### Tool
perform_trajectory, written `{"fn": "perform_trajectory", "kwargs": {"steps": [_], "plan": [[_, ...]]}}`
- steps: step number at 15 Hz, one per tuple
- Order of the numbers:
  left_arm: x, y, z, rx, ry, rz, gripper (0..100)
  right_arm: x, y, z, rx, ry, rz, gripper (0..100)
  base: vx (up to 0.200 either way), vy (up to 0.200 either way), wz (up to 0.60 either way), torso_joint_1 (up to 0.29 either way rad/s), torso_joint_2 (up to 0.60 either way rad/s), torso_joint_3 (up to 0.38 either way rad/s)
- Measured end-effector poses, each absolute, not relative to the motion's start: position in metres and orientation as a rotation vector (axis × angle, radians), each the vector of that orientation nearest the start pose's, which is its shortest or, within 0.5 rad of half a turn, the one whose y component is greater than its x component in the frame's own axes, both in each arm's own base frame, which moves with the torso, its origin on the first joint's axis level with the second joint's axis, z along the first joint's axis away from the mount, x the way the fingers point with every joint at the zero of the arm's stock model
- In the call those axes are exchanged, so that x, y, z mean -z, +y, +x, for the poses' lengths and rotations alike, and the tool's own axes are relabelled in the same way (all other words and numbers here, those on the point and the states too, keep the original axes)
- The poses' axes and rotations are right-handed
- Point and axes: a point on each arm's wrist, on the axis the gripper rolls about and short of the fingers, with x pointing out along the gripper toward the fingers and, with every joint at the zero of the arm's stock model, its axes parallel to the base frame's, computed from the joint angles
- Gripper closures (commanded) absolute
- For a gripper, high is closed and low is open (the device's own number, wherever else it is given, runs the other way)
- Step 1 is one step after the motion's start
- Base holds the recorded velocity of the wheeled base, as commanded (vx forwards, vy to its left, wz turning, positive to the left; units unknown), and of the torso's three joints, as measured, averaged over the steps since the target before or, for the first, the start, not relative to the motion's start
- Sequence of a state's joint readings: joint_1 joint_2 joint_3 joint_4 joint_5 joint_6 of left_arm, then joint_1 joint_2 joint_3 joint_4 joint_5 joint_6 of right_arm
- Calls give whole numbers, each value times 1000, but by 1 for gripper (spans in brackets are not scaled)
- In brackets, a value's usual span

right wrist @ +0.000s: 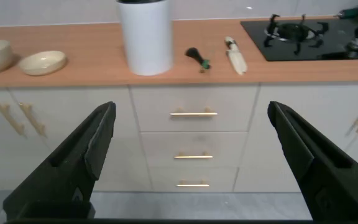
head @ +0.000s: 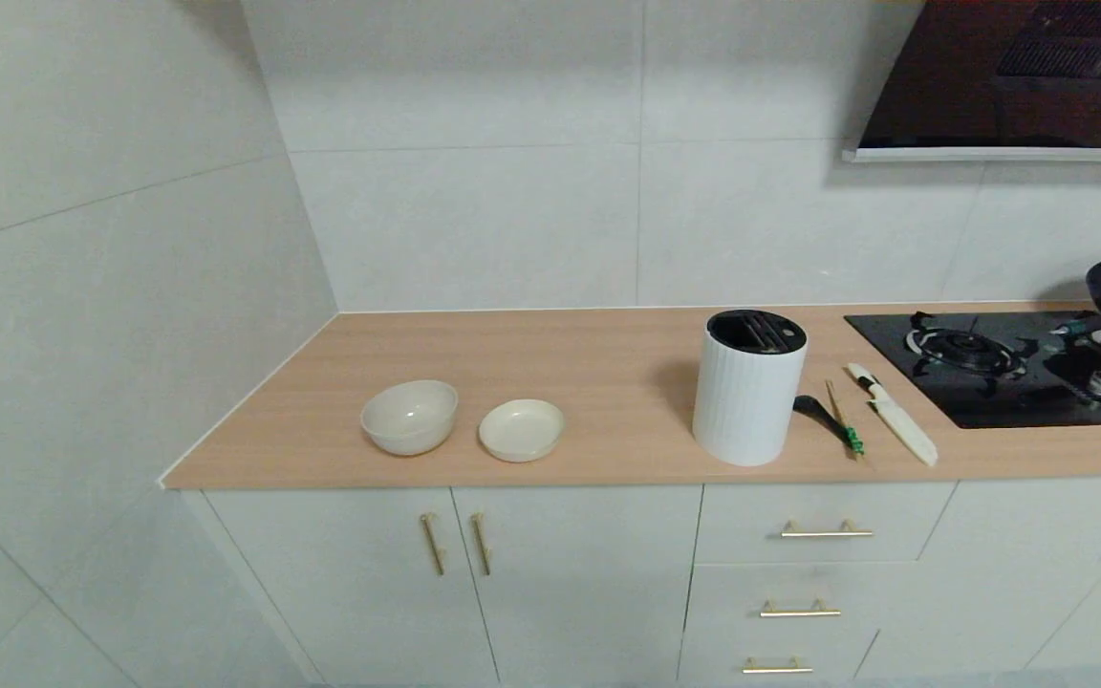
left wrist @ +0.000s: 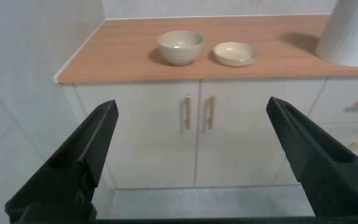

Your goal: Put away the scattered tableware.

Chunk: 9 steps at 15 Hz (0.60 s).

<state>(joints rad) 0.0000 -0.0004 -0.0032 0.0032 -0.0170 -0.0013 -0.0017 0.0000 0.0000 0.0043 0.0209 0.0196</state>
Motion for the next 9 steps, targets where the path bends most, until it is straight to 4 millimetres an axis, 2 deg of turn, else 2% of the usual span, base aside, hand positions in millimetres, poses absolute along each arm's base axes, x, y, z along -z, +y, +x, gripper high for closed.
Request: {"fn": "perform_trajectory", "kwargs": {"steps": [9], "plan": [[-76, 0, -23, 17, 0, -1, 0, -75, 1, -23, -20, 4, 20, 0, 0, 200, 0, 2, 2, 3]]}}
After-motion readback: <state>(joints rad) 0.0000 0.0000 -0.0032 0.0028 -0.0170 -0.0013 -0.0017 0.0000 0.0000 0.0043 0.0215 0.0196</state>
